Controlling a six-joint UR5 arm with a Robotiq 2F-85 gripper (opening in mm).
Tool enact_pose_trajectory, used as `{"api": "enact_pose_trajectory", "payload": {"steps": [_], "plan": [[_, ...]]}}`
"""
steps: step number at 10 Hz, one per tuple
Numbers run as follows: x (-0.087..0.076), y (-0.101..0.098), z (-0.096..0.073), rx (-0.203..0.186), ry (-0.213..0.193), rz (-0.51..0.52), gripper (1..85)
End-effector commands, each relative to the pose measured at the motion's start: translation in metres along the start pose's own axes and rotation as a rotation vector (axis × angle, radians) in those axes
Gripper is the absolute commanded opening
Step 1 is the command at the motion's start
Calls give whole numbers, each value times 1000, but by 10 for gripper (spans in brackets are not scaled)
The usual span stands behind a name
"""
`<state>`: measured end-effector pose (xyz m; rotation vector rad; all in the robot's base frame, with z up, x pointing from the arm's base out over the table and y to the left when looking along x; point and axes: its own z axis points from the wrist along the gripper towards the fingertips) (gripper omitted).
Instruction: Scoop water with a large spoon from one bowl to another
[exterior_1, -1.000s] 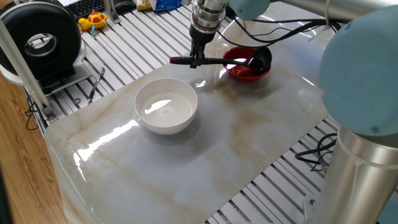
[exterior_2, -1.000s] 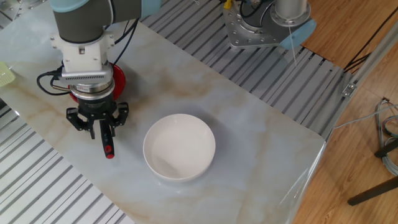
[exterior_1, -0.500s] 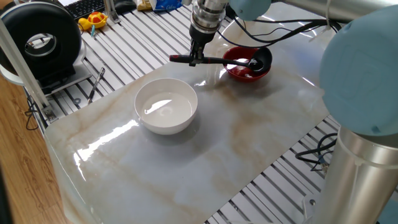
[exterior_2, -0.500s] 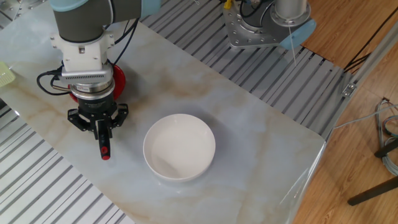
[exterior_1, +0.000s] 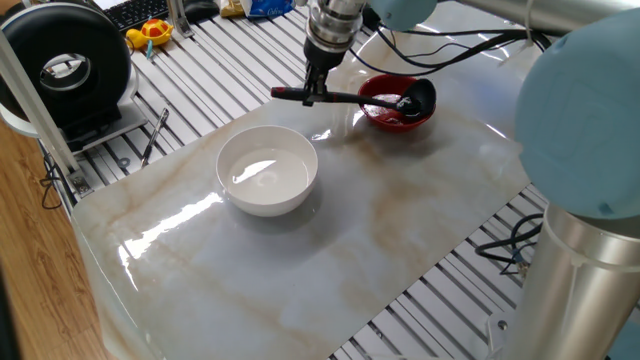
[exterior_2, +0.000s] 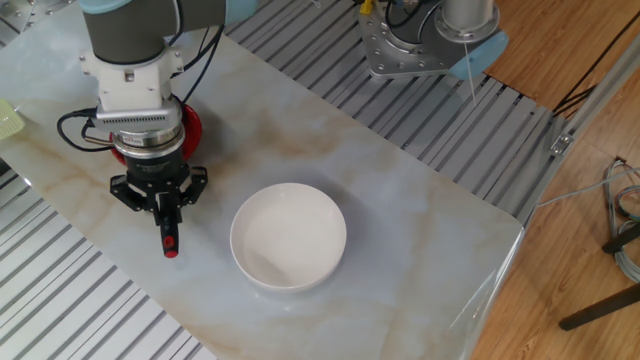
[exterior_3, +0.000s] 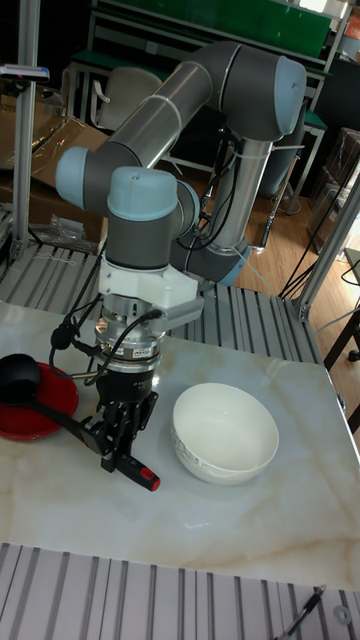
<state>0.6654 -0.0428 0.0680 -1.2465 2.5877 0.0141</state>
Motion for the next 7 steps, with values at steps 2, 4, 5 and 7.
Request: {"api": "enact_pose_trajectory", "payload": {"steps": [2, 4, 5, 7], "plan": [[-24, 0, -15, -30, -61, 4, 13], [-30, -1, -20, -35, -73, -5, 13], [-32, -2, -23, -39, -78, -6, 13], [-37, -5, -28, -36, -91, -14, 13]]}}
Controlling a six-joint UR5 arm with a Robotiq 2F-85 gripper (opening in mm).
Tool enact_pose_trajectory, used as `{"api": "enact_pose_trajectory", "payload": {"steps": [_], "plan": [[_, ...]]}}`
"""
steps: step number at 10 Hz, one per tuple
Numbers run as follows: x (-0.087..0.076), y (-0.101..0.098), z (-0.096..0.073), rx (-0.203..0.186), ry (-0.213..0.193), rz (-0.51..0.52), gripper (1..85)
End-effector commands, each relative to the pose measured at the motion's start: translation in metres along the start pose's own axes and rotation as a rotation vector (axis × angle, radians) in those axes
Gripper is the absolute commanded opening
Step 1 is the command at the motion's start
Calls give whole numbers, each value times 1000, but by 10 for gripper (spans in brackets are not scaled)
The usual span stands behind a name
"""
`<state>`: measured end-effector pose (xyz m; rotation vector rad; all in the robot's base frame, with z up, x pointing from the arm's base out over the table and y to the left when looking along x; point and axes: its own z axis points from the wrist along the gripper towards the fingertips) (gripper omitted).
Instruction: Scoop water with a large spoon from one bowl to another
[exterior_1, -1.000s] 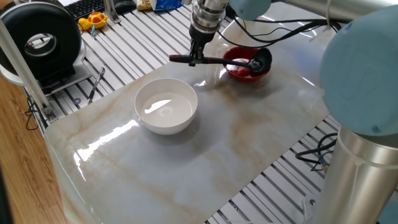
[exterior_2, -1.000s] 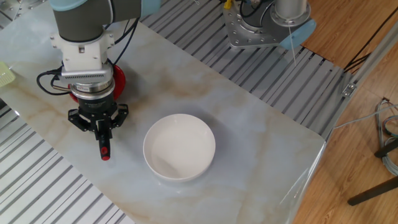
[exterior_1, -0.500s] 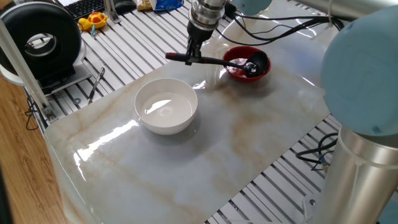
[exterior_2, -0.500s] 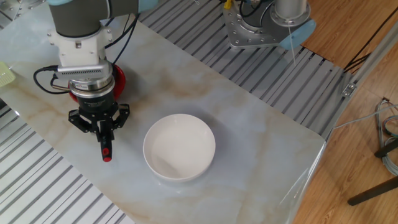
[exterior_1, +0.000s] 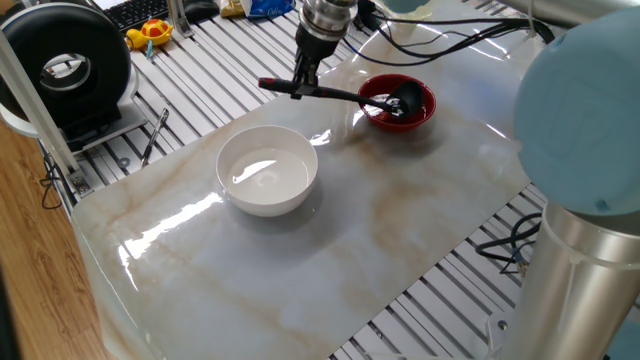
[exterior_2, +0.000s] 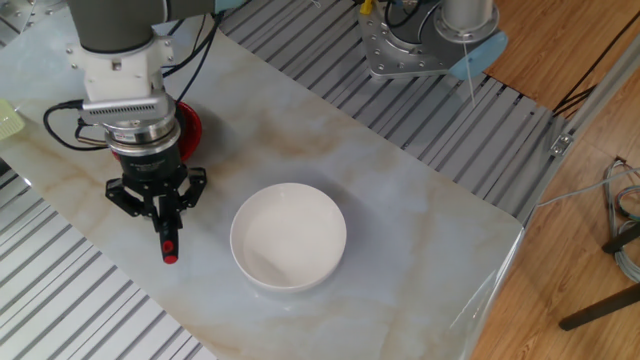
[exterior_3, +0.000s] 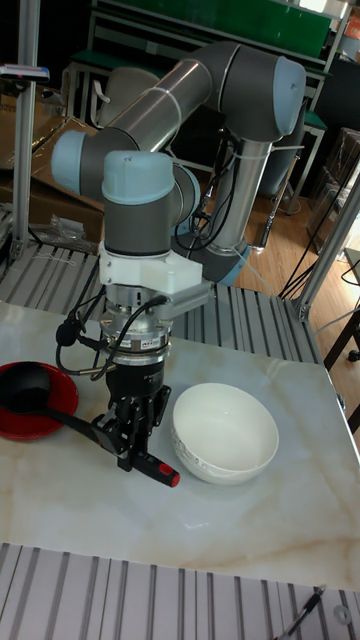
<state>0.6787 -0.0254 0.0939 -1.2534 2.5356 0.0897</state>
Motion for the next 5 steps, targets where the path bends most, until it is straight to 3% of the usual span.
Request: {"api": "enact_pose_trajectory", "payload": {"steps": [1, 5], "plan": [[-11, -4, -10, -7, -36, -4, 13], [-10, -9, -22, -6, -28, -2, 13]]}}
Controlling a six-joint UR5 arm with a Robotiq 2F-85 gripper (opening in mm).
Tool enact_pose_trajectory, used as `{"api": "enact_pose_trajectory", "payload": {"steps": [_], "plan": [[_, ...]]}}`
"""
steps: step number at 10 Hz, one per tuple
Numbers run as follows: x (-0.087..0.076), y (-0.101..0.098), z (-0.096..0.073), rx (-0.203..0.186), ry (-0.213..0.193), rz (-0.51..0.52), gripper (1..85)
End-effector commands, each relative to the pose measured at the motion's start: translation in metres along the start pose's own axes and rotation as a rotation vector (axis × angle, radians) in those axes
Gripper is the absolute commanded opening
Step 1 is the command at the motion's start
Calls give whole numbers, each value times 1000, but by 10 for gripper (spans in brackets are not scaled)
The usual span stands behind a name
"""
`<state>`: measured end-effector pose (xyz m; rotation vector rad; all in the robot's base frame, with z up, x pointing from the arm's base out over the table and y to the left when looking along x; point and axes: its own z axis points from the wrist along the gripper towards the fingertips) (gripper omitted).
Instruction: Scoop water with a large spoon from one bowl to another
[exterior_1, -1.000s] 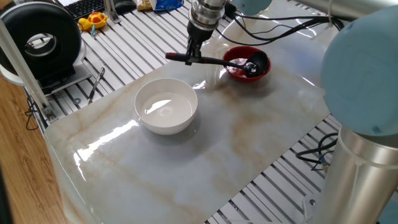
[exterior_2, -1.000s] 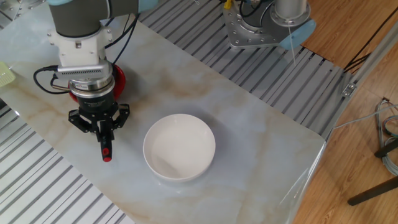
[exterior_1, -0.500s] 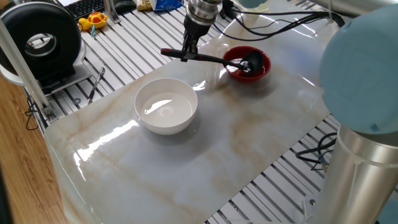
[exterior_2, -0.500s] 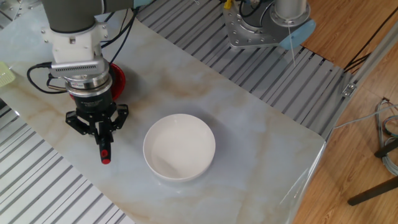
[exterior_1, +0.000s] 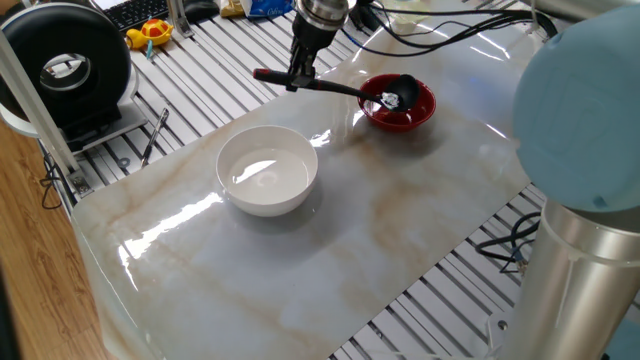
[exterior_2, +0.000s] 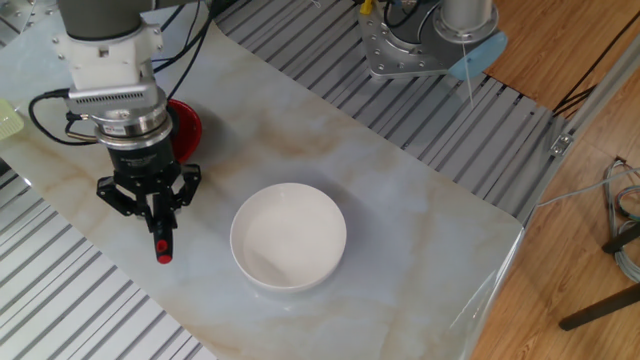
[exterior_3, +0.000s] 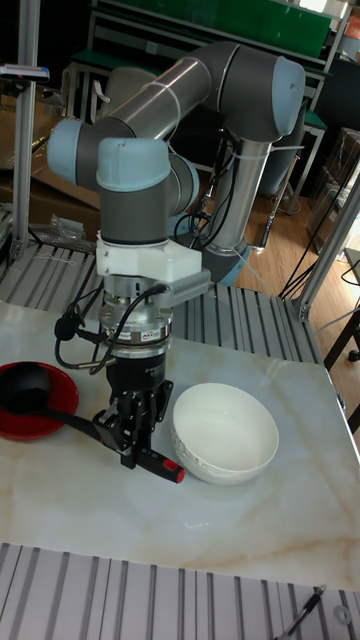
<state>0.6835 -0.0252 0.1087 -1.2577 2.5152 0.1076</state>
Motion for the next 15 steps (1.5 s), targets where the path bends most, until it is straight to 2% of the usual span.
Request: {"api": "enact_pose_trajectory", "payload": {"steps": [1, 9, 15], "plan": [[-5, -4, -13, 0, -8, 9, 13], [-20, -7, -22, -2, -7, 30, 13], [-49, 2, -33, -12, -1, 55, 13]]}}
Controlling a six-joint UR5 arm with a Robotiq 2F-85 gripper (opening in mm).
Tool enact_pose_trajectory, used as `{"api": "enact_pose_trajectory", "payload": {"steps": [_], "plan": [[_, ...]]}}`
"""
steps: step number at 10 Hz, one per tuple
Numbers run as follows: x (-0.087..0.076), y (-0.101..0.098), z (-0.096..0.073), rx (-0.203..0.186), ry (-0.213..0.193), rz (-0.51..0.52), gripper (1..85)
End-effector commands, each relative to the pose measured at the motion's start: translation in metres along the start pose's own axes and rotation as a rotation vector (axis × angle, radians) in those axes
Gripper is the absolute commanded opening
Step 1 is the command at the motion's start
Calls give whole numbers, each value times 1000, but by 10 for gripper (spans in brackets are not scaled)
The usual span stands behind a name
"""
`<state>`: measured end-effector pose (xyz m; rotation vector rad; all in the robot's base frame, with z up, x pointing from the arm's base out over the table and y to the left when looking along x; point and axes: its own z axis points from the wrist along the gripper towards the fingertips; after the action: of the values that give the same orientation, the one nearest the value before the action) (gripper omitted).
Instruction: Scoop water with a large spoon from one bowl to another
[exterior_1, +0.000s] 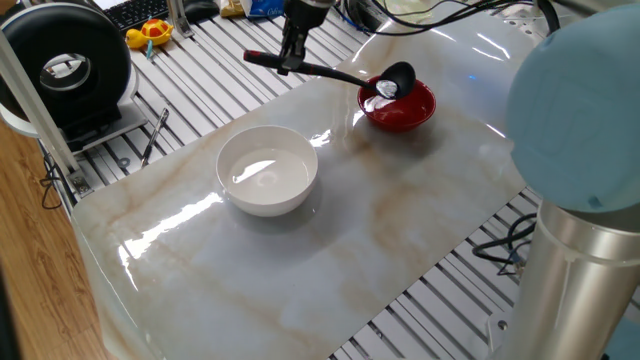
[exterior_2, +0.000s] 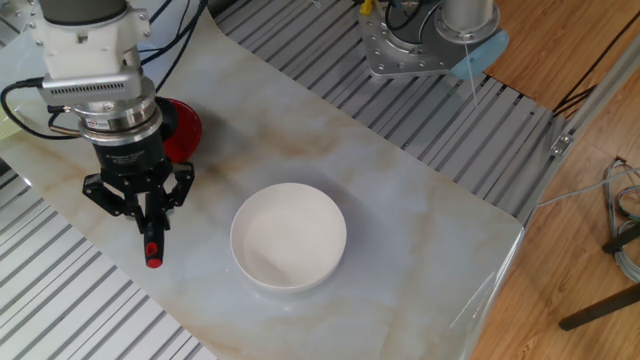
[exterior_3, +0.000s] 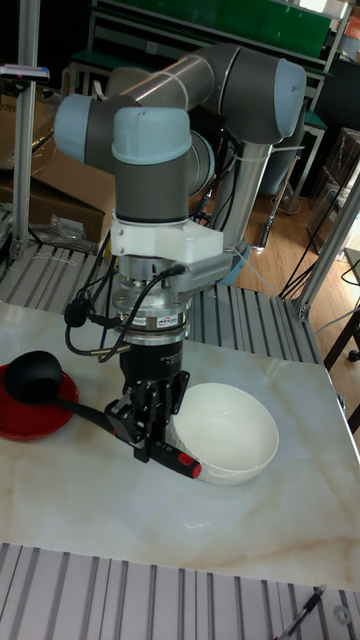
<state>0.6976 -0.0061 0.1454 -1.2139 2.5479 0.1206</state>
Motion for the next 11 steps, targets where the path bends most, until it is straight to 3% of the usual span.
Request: {"api": "enact_pose_trajectory", "payload": {"steps": [1, 4, 11], "plan": [[-21, 9, -7, -9, -6, 19, 13], [-40, 19, -13, 7, 16, 39, 13], [-41, 20, -13, 3, 15, 58, 13]]}}
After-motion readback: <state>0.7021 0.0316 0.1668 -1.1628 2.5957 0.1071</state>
